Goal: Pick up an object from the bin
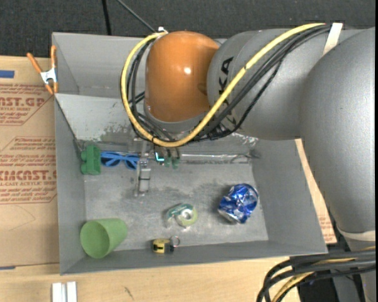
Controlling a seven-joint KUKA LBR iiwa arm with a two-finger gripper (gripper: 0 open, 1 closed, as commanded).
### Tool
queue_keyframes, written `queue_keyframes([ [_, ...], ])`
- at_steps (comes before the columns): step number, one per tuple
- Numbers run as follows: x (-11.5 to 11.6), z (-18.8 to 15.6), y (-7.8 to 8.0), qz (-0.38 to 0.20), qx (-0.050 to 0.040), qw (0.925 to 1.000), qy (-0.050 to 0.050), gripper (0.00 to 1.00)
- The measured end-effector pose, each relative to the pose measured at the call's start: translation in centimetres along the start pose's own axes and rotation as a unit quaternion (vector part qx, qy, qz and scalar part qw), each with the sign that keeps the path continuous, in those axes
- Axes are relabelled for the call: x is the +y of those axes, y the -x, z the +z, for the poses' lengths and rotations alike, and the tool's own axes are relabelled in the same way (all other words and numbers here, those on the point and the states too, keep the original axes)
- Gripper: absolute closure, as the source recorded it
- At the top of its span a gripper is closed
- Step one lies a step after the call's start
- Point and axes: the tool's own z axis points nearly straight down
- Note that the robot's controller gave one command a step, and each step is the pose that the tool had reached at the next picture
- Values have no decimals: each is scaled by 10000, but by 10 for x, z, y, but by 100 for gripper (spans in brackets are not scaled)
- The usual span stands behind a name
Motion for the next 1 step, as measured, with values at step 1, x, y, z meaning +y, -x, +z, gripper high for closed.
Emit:
queue_keyframes([
  [1,49,128,-42,-1458,-4,9893,-6,0],
])
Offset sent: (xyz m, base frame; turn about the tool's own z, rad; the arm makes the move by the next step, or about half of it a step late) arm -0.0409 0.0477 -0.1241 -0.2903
